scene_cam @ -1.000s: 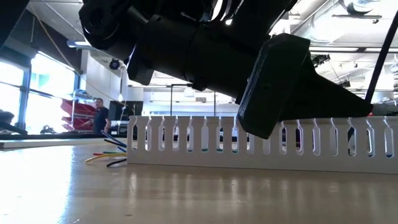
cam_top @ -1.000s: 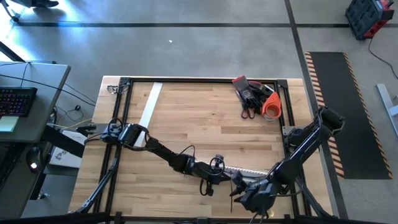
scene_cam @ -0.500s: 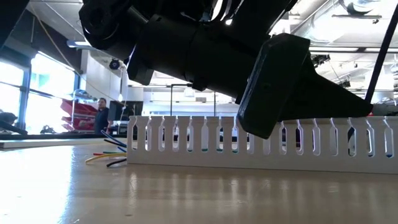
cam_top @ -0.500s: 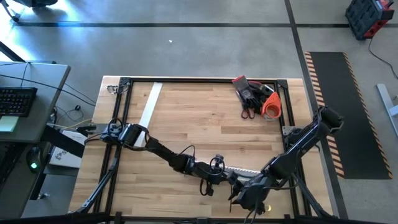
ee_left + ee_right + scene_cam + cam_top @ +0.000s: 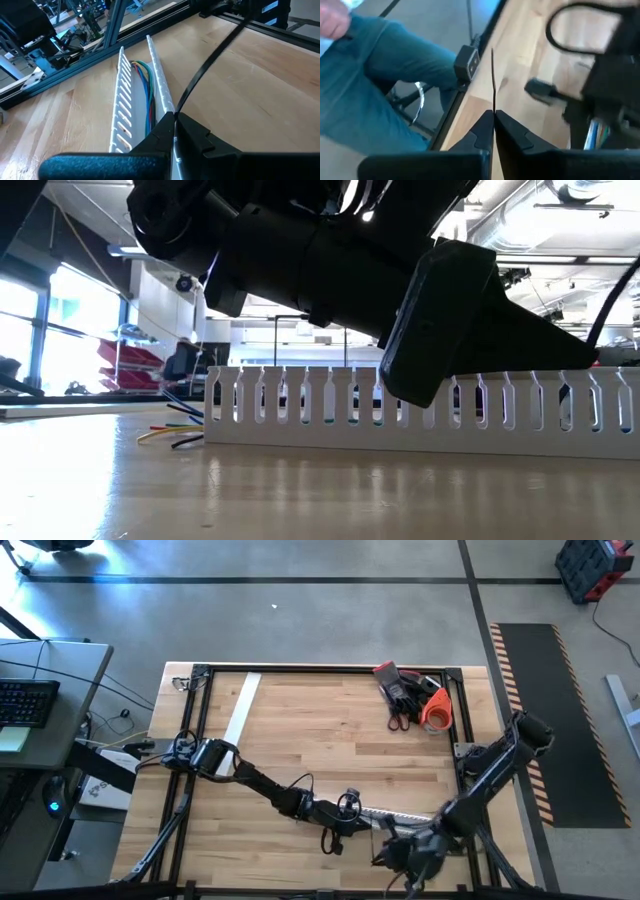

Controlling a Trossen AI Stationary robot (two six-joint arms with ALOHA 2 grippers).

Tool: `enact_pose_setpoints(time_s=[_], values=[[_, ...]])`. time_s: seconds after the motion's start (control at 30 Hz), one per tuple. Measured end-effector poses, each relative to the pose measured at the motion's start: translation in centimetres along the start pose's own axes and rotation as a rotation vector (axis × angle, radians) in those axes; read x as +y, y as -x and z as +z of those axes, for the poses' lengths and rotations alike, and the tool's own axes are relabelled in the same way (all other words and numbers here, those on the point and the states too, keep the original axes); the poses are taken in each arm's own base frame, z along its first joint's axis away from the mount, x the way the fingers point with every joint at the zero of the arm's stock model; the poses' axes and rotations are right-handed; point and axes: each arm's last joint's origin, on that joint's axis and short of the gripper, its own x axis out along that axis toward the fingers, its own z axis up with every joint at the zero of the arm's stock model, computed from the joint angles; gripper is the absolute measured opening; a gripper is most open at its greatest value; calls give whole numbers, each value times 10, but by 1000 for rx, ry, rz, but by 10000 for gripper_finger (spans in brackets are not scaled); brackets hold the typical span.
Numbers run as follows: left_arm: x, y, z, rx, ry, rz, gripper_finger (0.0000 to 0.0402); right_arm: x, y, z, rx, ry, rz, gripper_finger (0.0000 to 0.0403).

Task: Ziptie cables
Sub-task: Put the colored ziptied cable into the white cable duct

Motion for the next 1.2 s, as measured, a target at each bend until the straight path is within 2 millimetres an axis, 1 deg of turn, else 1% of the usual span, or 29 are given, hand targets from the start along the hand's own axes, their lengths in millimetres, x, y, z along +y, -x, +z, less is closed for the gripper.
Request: enact_pose_setpoints(time_s=[0.07,0.2,0.33,0.47,0.53,0.6,0.67,0.77,0.87,0.93,1.0,1.1,1.2], values=[[0,0,0,0,-1,0,0,10,2,-8,-27,-62,-53,0],[0,0,0,2,-20,-1,0,28,0,-24,-96,-199,-165,0],[-1,0,0,-1,-53,-22,0,43,-12,-40,-133,-273,-242,0],[1,0,-2,-6,-48,-78,0,49,-26,-56,-163,-316,-333,0],[2,-1,-2,-6,-45,-108,0,51,-29,-61,-198,-340,-379,0],[4,-1,-3,-3,-40,-128,0,52,-28,-63,-231,-348,-410,0],[6,-1,-3,-7,-28,-150,0,54,-27,-63,-257,-325,-428,0],[11,-3,-3,4,-11,-192,0,56,-26,-63,-223,-199,-429,0],[14,-7,3,35,-11,-206,0,51,-29,-60,-196,-90,-447,4],[15,-8,5,56,-13,-213,0,46,-31,-57,-178,-27,-466,17],[15,-9,6,65,-13,-213,0,40,-31,-51,-167,23,-469,40],[15,-9,7,68,-13,-212,0,36,-29,-40,-174,62,-443,88],[15,-9,7,70,-13,-213,0,35,-33,-37,-125,128,-335,140]])
